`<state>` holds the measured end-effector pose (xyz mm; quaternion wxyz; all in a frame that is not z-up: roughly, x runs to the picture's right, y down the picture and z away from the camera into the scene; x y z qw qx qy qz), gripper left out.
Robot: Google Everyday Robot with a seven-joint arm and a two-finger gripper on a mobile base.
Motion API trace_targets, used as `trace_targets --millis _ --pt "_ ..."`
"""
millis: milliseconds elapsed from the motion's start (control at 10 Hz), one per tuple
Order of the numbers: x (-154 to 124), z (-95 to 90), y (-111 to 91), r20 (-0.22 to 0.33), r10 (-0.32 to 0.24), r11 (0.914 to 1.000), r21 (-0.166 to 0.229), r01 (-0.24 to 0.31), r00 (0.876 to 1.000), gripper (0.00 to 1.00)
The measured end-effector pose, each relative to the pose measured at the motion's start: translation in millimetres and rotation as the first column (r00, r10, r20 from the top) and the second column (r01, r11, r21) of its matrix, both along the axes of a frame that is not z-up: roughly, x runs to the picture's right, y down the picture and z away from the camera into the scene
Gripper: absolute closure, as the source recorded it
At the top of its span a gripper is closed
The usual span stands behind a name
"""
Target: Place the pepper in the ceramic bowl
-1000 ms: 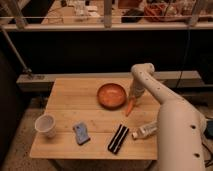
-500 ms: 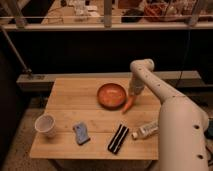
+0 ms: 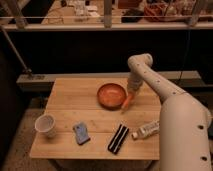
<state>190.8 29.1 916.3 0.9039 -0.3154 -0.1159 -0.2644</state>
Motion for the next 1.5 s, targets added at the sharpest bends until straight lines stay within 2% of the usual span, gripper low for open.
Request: trace_targets --millis 200,400,500,800,1000,1400,1500 --pt "-19.3 -4.0 -8.3 0.014 -0.008 0.9999 0.008 0.008 1.000 1.00" --pt "-18.3 -4.4 -9.8 0.012 -0.013 0.9998 0.014 0.013 1.000 0.99" --pt "-20.7 -3.8 -9.5 0.015 -0.018 0.9997 0.016 0.018 1.000 0.93" --pt "-45.0 -3.3 -11.3 0.035 -0.027 0.9994 0.022 0.026 0.999 0.68" --pt "-41.7 -3.0 -11.4 0.029 -0.029 0.9993 0.025 0.028 0.999 0.66" --pt "-55.9 -3.7 -6.8 0.041 -0.036 0.9991 0.023 0.035 0.998 0.35" --pt "-55.6 -3.7 -6.3 0.039 -0.038 0.9990 0.024 0.038 0.998 0.35"
